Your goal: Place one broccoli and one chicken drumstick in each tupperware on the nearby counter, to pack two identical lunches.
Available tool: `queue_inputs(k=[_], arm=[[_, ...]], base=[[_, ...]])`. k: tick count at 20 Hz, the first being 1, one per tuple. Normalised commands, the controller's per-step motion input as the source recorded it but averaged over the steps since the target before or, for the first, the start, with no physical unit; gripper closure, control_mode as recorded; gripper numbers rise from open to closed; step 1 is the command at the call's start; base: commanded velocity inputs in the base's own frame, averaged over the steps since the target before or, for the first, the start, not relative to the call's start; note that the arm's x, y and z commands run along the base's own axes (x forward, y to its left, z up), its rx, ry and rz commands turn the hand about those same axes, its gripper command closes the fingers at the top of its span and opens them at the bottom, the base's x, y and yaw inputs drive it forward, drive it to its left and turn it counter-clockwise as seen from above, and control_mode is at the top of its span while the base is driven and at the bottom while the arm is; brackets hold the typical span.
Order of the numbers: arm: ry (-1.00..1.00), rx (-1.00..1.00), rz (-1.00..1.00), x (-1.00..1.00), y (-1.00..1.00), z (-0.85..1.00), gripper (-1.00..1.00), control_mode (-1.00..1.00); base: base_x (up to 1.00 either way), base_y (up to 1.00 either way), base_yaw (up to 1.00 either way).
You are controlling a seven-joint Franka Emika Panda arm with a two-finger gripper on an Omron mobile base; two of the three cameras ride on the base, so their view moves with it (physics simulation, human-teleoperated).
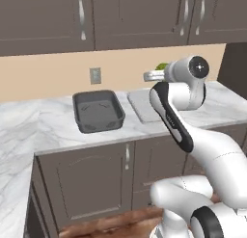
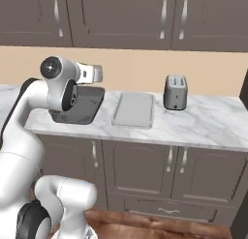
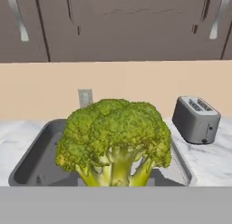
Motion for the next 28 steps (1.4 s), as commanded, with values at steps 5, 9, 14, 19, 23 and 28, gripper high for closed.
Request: queue_inputs(k=[5, 9, 14, 19, 23, 28], arm=[[0.00, 0.00, 0.00, 0.00, 0.00, 0.00, 1.00, 1.00], [0.00, 0.00, 0.00, 0.00, 0.00, 0.00, 1.00, 1.00], [0.02, -0.04, -0.07, -0.17, 0.01, -0.38, 1.00, -1.00], [0.08, -0.06, -0.15, -0.23, -0.06, -0.72, 1.00, -1.00], [0.21, -0.01, -0.11, 0.07, -0.40, -0.72, 1.00, -1.00], [0.34, 0.02, -0.02, 0.09, -0.56, -0.77, 1.00, -1.00]], base=[[0.96, 0.31, -0.11], [0.59, 0.36, -0.12], [0.05, 0.11, -0.05], [0.00, 0.00, 0.00], [0.00, 0.00, 0.00], [0.00, 0.00, 0.00]])
